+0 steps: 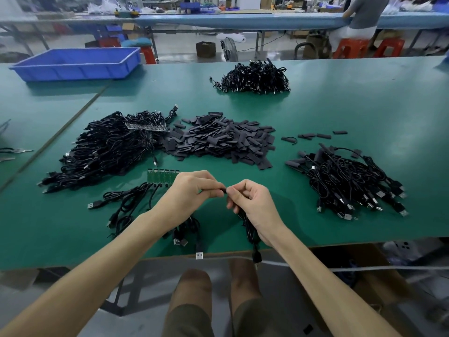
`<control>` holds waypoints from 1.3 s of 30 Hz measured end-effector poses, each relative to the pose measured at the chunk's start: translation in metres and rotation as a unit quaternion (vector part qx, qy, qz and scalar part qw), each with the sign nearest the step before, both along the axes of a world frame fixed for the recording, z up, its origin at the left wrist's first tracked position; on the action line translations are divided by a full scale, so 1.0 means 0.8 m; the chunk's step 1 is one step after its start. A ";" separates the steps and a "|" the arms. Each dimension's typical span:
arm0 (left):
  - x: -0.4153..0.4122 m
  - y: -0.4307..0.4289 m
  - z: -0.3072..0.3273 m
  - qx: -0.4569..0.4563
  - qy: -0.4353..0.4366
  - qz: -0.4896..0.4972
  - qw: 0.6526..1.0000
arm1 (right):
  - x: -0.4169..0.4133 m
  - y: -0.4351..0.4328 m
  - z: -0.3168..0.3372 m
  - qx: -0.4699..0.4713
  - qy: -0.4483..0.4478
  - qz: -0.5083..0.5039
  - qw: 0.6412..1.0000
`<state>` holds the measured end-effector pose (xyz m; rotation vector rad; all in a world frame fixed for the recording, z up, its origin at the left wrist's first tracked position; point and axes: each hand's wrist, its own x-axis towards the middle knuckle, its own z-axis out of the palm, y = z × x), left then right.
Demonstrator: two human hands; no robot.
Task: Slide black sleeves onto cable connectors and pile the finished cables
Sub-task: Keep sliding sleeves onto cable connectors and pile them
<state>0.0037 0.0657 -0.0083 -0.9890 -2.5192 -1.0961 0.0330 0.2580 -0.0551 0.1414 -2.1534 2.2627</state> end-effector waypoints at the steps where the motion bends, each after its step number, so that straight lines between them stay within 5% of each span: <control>1: 0.001 0.000 0.000 -0.004 0.010 -0.001 1.000 | 0.000 0.000 0.000 -0.001 0.001 0.001 1.000; 24: 0.001 0.000 0.012 -0.043 -0.005 -0.010 0.999 | 0.001 -0.003 0.002 0.008 -0.007 0.016 1.000; 29: -0.003 0.001 0.012 0.073 -0.156 0.014 0.985 | -0.001 0.000 0.001 -0.035 0.000 -0.007 0.999; 39: 0.001 -0.011 0.007 0.288 -0.345 0.002 0.893 | -0.001 0.000 0.000 -0.060 0.023 -0.008 0.998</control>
